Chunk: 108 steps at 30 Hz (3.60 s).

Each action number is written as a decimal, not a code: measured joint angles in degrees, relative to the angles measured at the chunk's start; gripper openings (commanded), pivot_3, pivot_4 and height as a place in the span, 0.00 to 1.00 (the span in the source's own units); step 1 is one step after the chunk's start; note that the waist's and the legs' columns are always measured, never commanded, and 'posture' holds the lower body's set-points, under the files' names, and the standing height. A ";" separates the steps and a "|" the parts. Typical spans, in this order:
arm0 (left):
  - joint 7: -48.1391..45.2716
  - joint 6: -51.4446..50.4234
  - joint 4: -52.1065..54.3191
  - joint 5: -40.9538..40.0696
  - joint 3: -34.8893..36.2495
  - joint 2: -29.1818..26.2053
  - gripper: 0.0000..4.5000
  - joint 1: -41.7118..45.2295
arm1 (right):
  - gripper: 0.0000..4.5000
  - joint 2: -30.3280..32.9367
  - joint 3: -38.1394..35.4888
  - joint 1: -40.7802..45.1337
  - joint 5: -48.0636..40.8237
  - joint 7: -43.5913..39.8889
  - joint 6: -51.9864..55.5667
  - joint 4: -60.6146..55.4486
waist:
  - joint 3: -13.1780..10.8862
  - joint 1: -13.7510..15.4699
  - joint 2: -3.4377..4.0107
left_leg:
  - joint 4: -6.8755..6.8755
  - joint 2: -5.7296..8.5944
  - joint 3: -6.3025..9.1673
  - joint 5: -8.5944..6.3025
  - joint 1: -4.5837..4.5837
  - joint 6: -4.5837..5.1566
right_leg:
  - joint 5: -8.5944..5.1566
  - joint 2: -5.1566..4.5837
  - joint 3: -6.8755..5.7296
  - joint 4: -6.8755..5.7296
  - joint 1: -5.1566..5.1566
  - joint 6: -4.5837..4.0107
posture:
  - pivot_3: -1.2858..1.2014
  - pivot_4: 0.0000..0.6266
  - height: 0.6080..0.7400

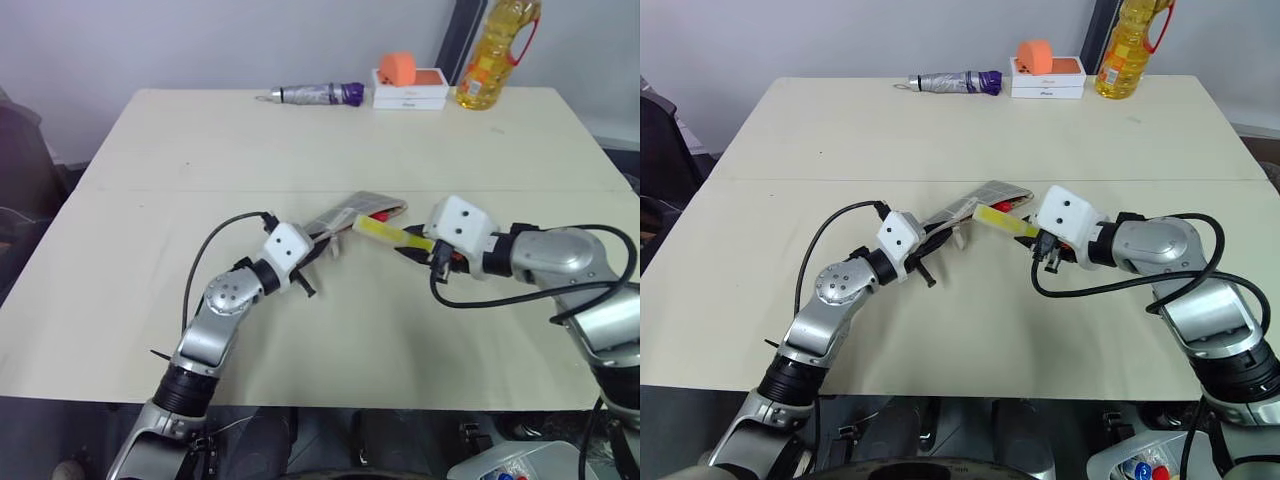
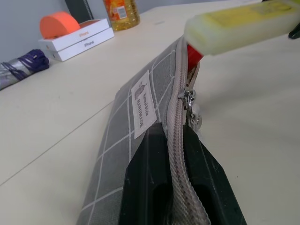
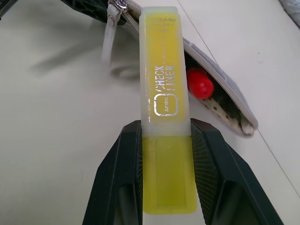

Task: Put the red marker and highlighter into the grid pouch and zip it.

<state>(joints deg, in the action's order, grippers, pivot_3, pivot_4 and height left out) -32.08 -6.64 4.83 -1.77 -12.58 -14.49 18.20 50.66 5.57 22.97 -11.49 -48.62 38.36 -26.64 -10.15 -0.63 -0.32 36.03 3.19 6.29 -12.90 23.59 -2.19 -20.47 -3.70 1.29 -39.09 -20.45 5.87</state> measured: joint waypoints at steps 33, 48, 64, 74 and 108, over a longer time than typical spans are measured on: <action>-3.93 6.30 0.79 5.70 -5.20 -5.14 0.00 -0.52 | 0.19 2.29 7.43 3.42 9.44 -2.54 -2.29 6.38 | 0.00 -0.02 0.01 | -0.03 0.00 -0.01 0.00 0.00 0.00 | 0.00 -0.01 0.02 0.00 -0.03 0.00 | 0.52 0.24 1.00; -6.48 7.09 1.59 5.00 -5.66 -5.77 0.00 -0.53 | 0.43 -3.60 14.98 11.33 15.35 -6.97 -6.65 7.70 | -0.01 0.08 0.01 | -0.02 0.03 0.01 0.00 0.05 0.00 | 0.00 -0.05 0.02 0.01 -0.07 0.00 | 0.52 0.24 1.00; -2.04 -5.86 2.96 -5.10 1.46 1.48 0.00 0.62 | 0.95 -3.06 -8.57 11.44 -7.63 -10.13 5.12 0.85 | -0.02 -0.04 0.00 | -0.02 0.01 0.04 -0.01 0.05 0.00 | 0.00 -0.05 0.01 0.00 -0.06 0.00 | 0.52 0.24 1.00; 5.02 -22.72 3.22 -19.01 10.64 10.22 0.00 9.85 | 0.95 -12.53 -3.04 8.58 -7.10 2.80 7.51 0.63 | -0.04 -0.15 -0.04 | -0.01 0.00 0.03 0.00 0.06 -0.01 | 0.00 0.01 -0.01 -0.02 -0.10 0.00 | 0.52 0.24 1.00; 1.40 -24.75 6.86 -23.67 8.68 -0.32 0.00 5.93 | 0.01 -10.59 -3.82 18.92 2.38 18.15 -0.09 21.42 | -0.04 -0.06 -0.03 | -0.09 0.03 -0.04 0.01 0.08 -0.03 | 0.00 -0.01 0.05 0.01 -0.17 -0.01 | 0.52 0.24 1.00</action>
<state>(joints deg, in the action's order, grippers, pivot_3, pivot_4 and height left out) -30.68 -31.40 11.69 -25.44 -3.90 -14.82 24.13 40.07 1.75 41.90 -9.10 -30.47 38.27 -5.22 -10.19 -0.69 -0.35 35.94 3.22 6.25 -12.89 23.67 -2.22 -20.47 -3.70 1.34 -39.08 -20.61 5.86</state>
